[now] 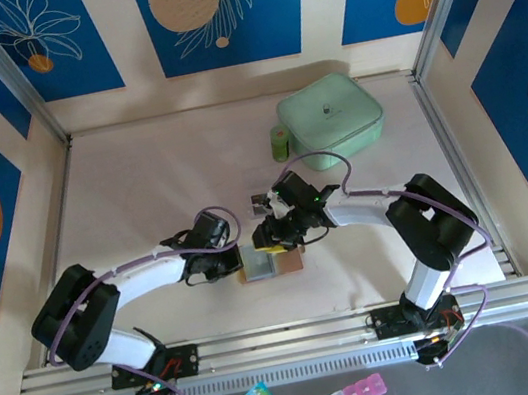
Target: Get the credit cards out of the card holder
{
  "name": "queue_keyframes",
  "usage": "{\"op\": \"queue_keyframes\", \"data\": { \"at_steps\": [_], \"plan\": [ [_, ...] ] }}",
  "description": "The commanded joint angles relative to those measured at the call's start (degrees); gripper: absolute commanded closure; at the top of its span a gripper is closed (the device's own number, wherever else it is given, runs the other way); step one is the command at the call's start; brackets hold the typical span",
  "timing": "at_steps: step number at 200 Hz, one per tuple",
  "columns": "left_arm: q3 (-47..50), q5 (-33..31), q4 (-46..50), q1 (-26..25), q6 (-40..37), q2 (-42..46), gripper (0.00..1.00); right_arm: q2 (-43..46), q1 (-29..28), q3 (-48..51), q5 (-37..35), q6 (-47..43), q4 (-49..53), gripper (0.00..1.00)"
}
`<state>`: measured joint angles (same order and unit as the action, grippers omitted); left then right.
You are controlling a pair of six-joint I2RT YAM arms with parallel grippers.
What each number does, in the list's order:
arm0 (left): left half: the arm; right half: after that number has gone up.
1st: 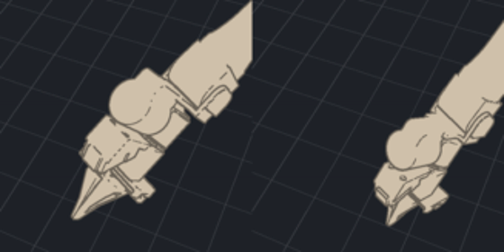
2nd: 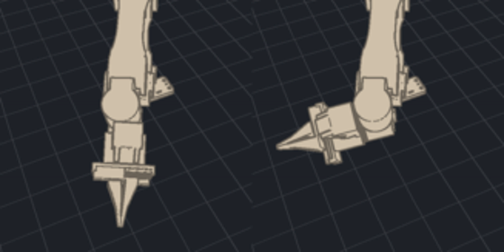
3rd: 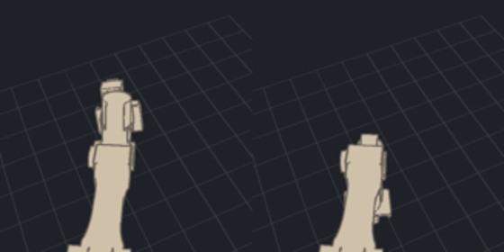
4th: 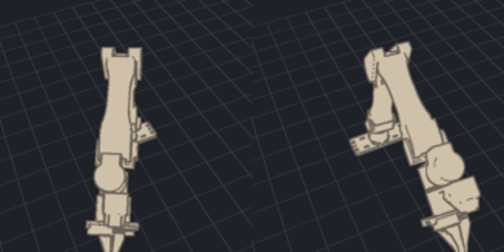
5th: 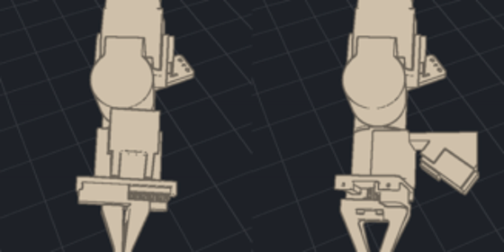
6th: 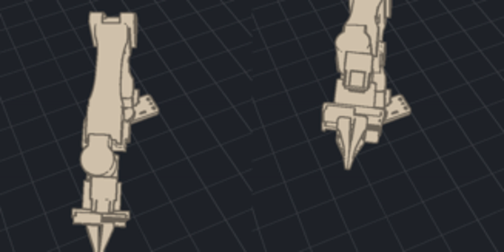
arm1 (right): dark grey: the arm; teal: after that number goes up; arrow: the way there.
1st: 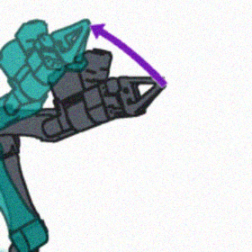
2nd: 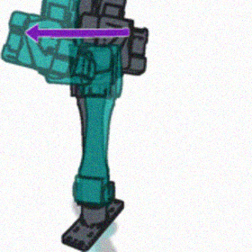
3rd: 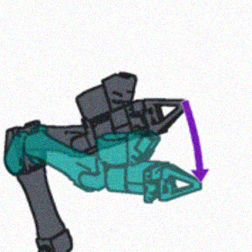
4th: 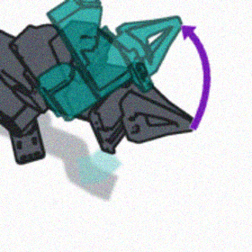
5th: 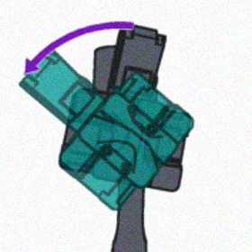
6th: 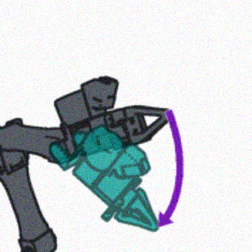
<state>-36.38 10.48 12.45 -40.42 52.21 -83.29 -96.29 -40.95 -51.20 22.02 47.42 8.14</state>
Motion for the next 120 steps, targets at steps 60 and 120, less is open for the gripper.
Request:
{"op": "queue_keyframes", "data": {
  "at_steps": [60, 120],
  "plan": [
    [1.1, 0.2, 1.3, -0.5, 0.5, -0.6, 0.99, -3.6, -1.7, -1.3, 2.6, 1.2, -0.8, 0.56],
    [1.0, -0.1, 1.8, -0.5, 0.3, -0.5, 0.99, -5.3, -2.2, -2.6, 1.4, 0.4, 1.7, 0.60]
  ]
}}
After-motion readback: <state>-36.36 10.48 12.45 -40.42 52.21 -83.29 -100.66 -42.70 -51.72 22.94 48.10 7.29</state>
